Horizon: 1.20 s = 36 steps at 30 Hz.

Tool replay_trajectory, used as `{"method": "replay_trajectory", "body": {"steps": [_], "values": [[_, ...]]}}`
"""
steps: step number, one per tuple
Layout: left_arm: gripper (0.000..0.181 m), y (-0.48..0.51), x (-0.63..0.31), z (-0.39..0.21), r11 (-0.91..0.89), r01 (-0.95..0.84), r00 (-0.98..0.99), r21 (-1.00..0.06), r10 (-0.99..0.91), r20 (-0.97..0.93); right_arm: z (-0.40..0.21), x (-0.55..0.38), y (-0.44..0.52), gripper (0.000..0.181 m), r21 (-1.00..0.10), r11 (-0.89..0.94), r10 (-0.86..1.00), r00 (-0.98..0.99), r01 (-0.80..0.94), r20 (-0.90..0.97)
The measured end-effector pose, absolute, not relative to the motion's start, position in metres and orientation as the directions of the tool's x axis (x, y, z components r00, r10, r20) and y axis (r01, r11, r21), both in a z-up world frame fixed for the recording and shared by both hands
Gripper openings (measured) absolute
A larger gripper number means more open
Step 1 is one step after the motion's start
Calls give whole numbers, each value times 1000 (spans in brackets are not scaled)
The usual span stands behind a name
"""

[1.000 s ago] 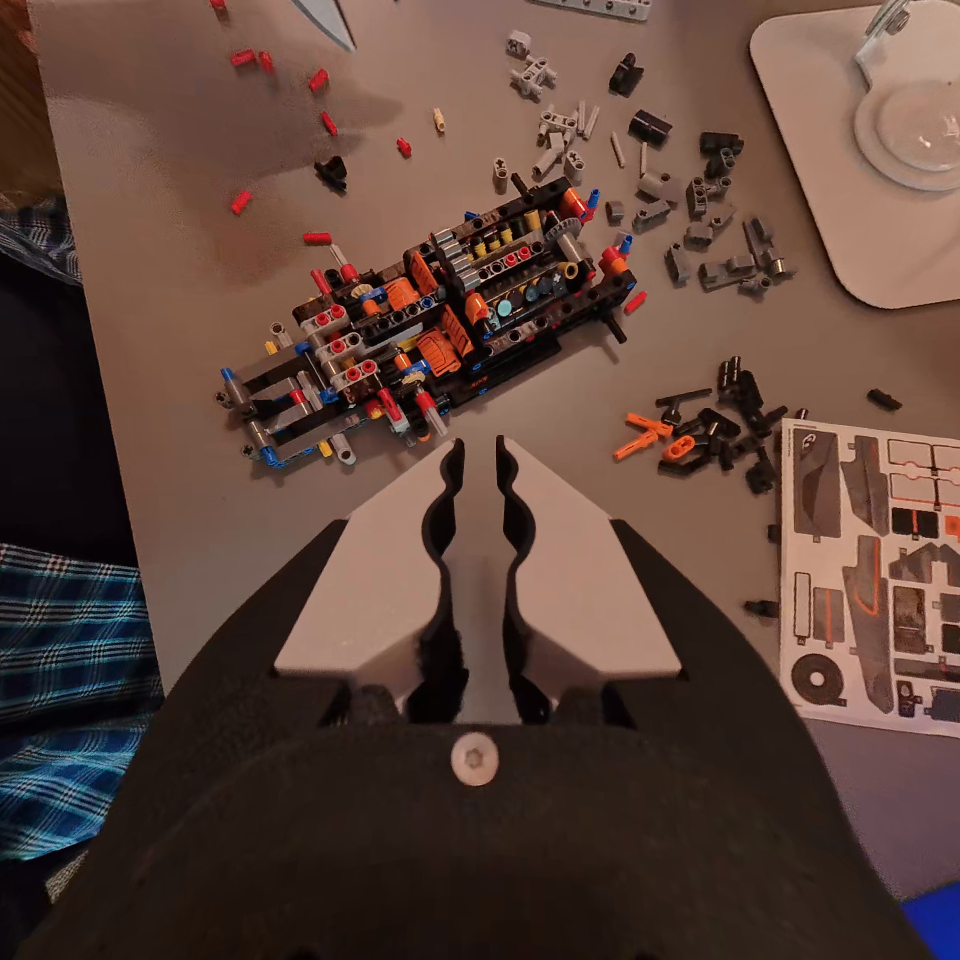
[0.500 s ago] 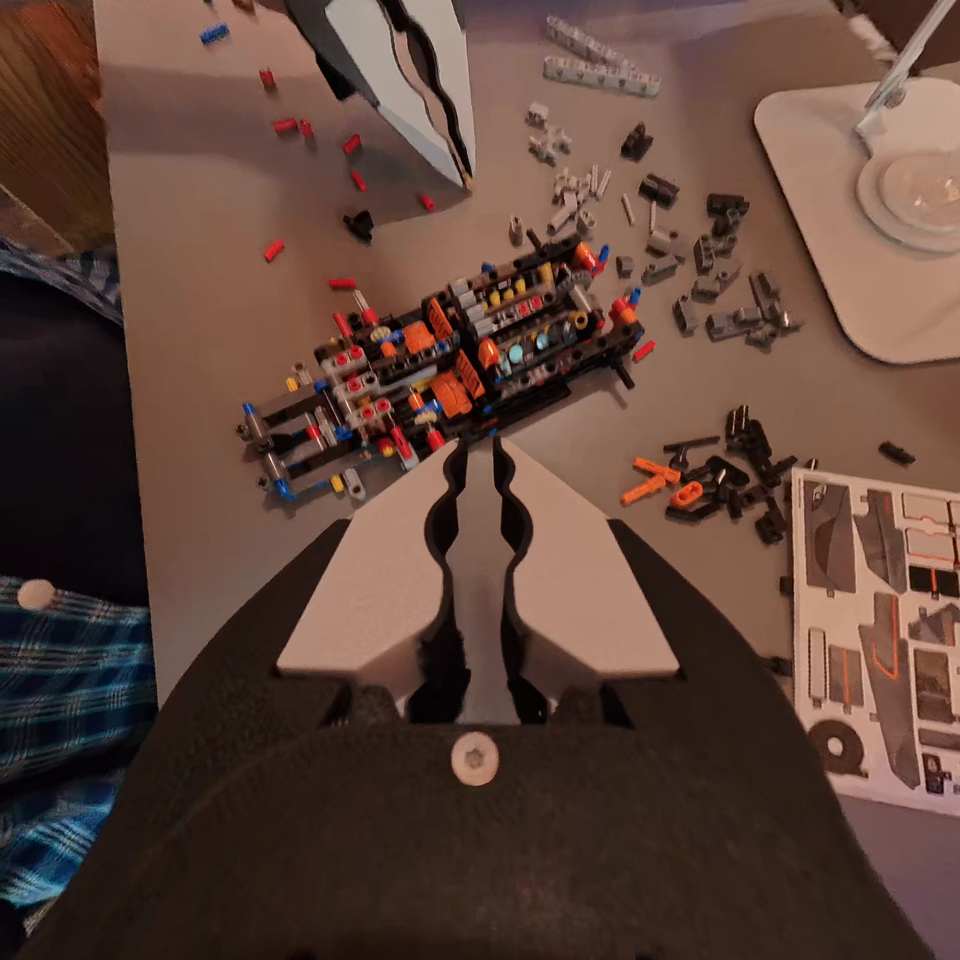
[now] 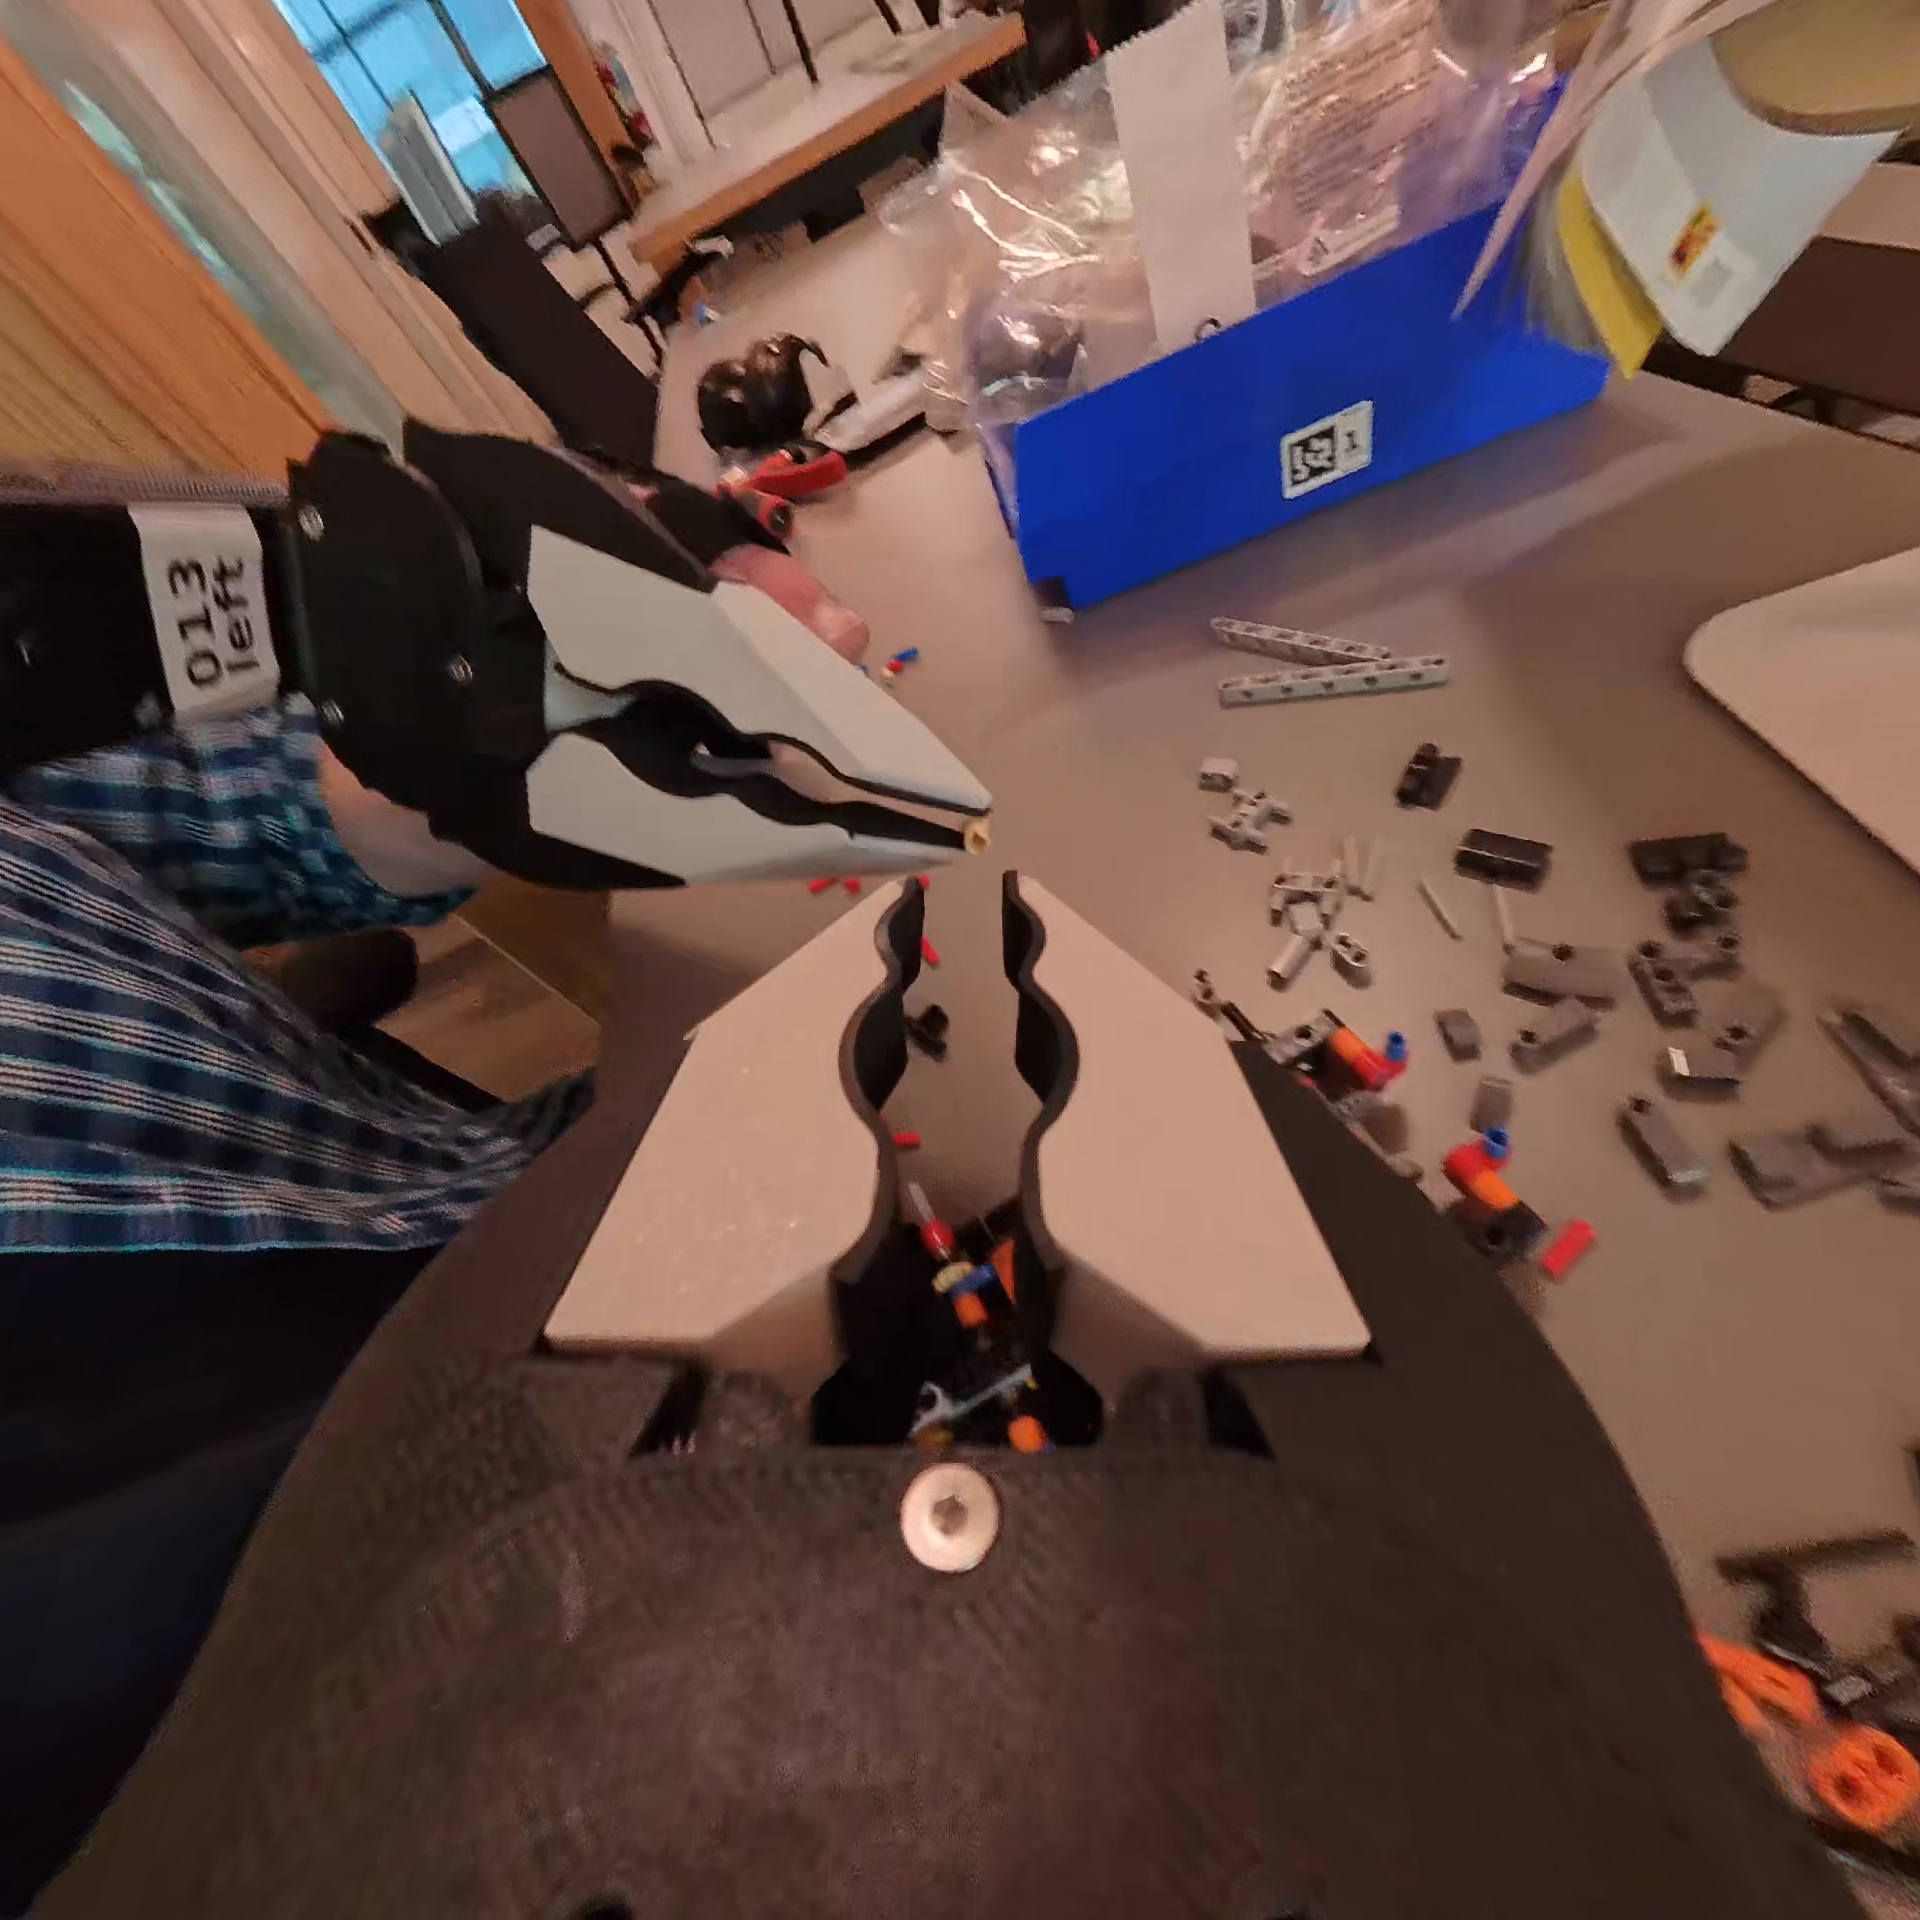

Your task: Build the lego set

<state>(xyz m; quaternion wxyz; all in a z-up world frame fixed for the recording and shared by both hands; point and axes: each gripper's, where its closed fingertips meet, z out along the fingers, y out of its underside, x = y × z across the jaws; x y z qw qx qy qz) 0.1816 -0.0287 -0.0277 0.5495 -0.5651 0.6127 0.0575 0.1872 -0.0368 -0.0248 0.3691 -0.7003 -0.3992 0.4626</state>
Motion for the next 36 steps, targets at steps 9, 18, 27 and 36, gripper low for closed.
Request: {"method": "replay_trajectory", "body": {"steps": [9, 18, 27, 36], "values": [[4, -30, 189, -19, 419, -774, 206, -474, -542, -815, -15, 182, -35, 11, -860, -501, 857, 199, 96, -476], [4, -36, 191, -12, 468, -773, 174, -429, -494, -852, -3, 182, -40, 11, -807, -590, 804, 83, -3, -588], [5, -39, 194, -9, 467, -765, 193, -443, -490, -850, -2, 185, -40, 2, -851, -524, 844, 142, 17, -517], [5, -41, 199, -1, 480, -735, 235, -479, -483, -844, 6, 191, -42, 0, -873, -488, 864, 148, 7, -482]]}}
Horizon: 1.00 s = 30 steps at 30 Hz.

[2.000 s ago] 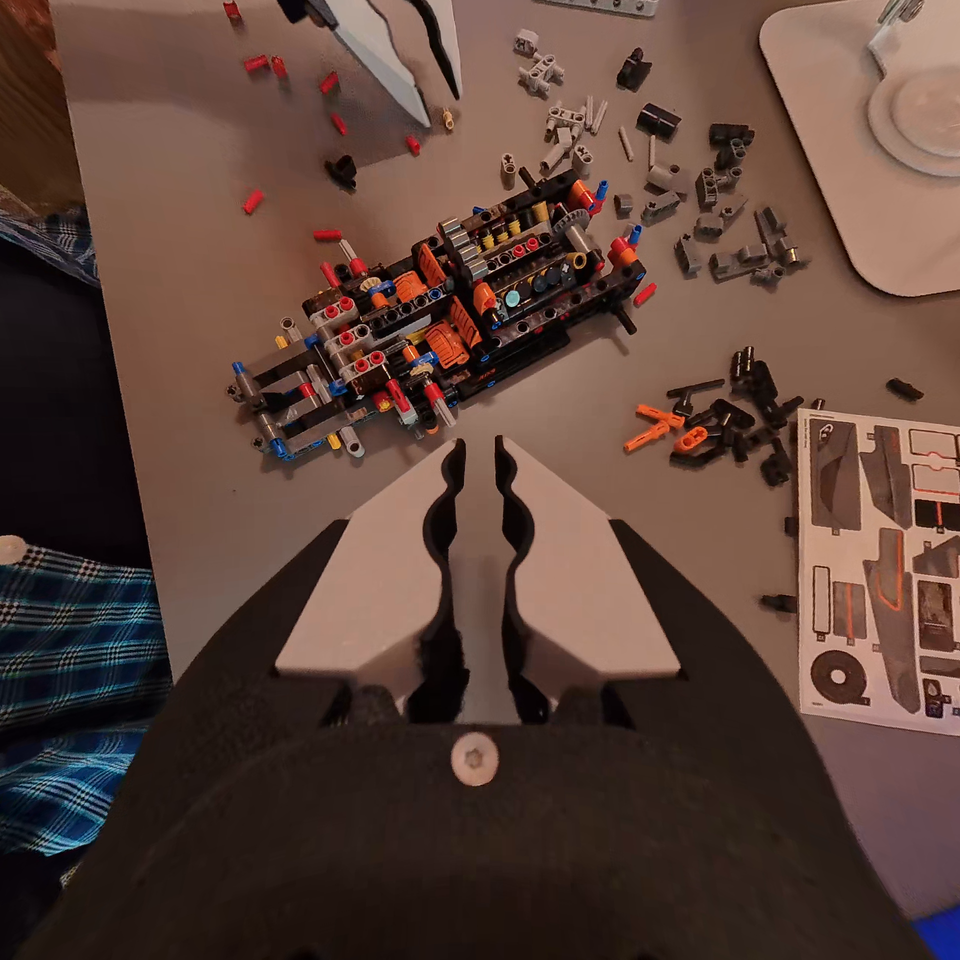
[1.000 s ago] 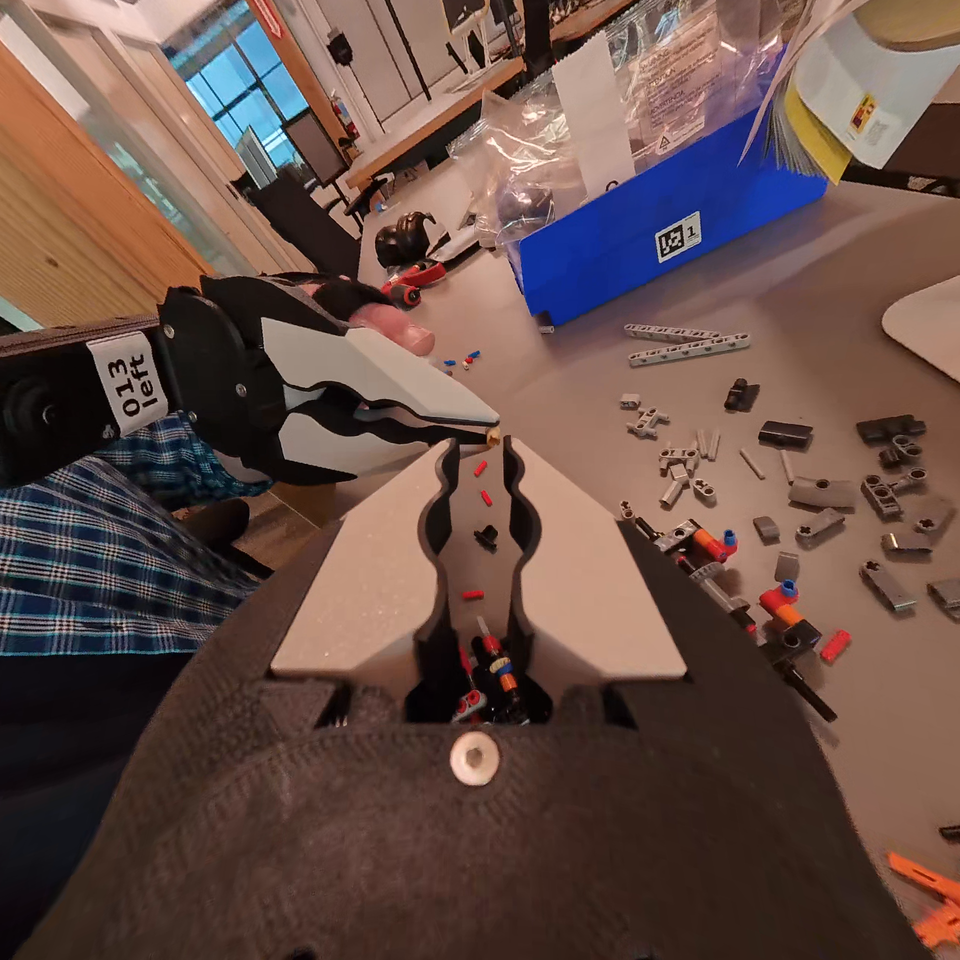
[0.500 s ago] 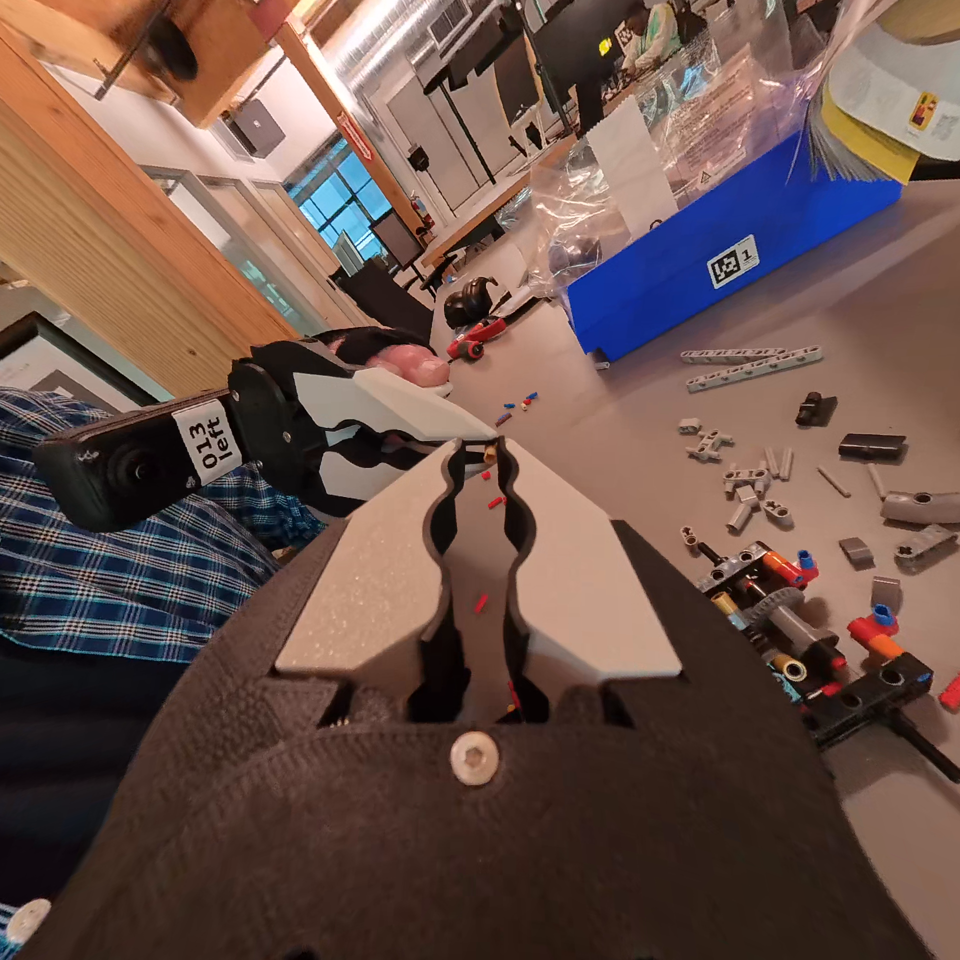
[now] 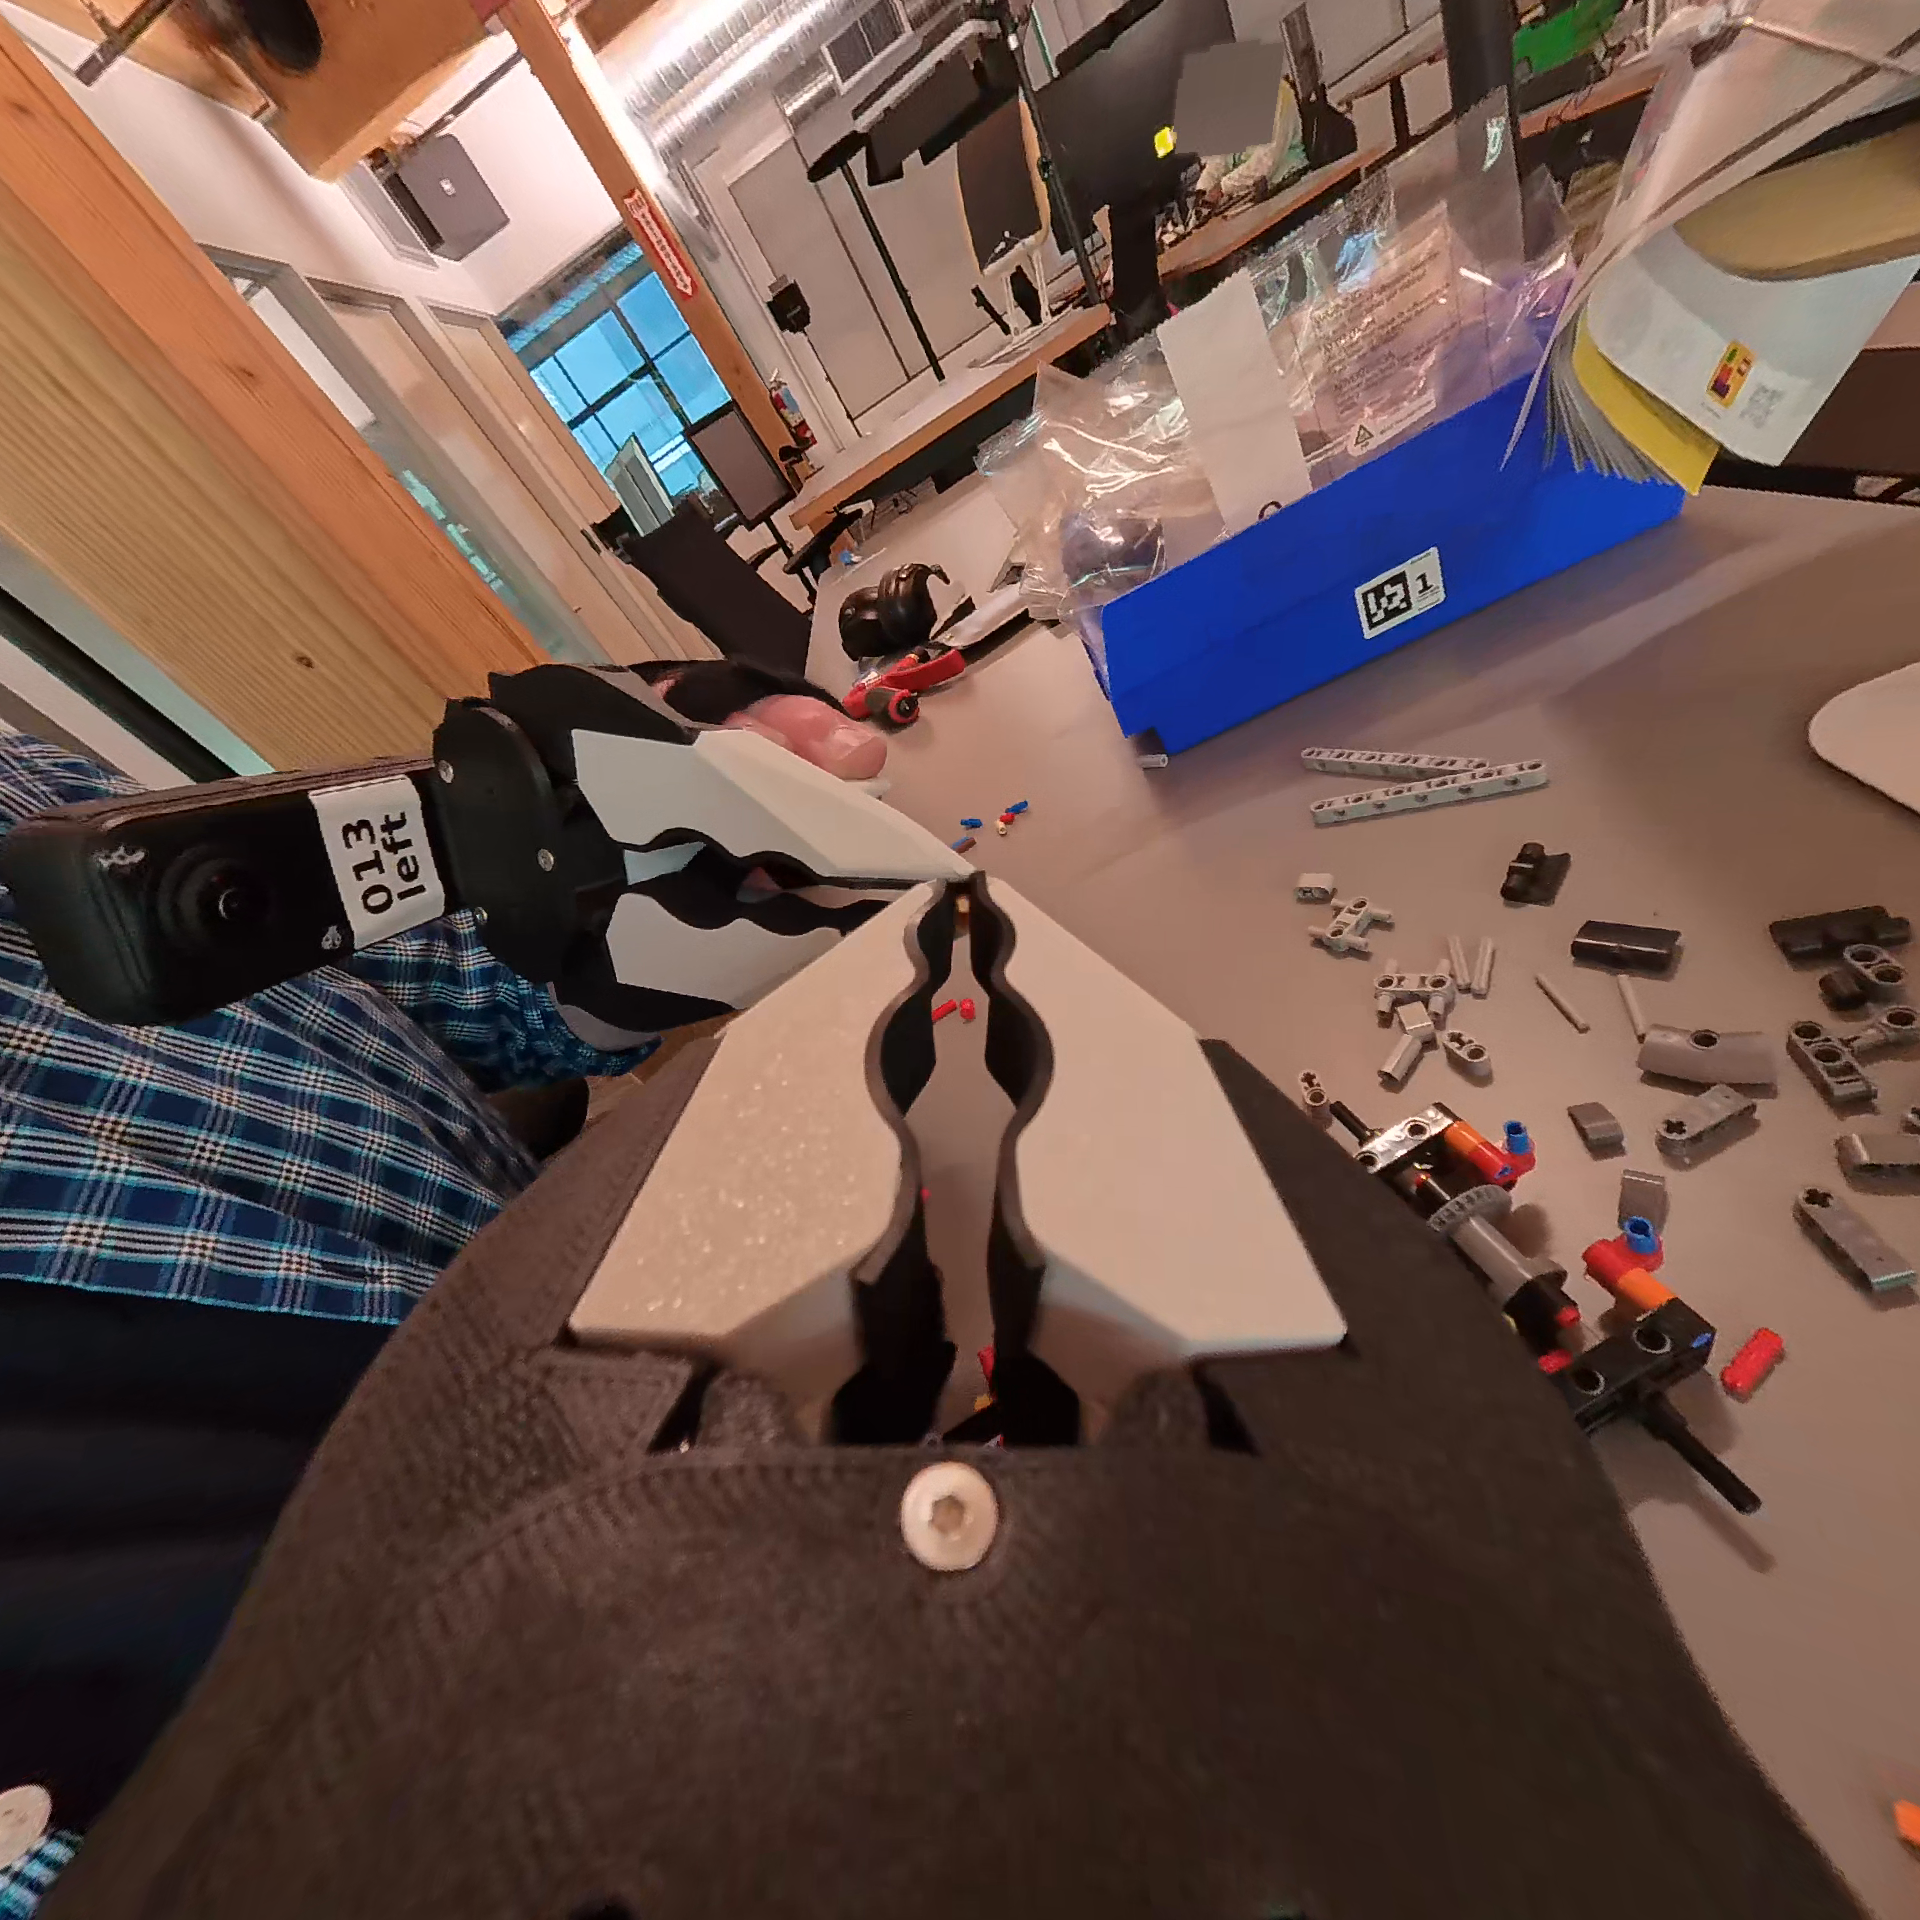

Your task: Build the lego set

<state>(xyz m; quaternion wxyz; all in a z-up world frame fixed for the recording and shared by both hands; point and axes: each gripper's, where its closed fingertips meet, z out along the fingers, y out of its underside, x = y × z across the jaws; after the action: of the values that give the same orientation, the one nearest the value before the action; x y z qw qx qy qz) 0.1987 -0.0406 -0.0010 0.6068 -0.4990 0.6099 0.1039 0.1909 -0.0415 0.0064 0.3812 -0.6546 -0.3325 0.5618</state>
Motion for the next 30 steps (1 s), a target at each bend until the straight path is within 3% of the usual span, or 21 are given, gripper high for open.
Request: {"method": "replay_trajectory", "body": {"steps": [9, 11, 21, 30], "values": [[5, -42, 205, 7, 485, -709, 266, -512, -488, -831, 15, 199, -41, 0, -897, -441, 881, 189, 0, -433], [4, -42, 206, 11, 489, -702, 277, -518, -483, -831, 17, 203, -38, 13, -892, -452, 873, 205, -5, -444], [5, -45, 216, 14, 514, -690, 261, -510, -481, -837, 18, 208, -44, 4, -881, -474, 868, 170, -4, -467], [4, -56, 219, 26, 569, -655, 257, -498, -453, -854, 27, 210, -53, 8, -811, -584, 812, -16, -47, -584]]}}
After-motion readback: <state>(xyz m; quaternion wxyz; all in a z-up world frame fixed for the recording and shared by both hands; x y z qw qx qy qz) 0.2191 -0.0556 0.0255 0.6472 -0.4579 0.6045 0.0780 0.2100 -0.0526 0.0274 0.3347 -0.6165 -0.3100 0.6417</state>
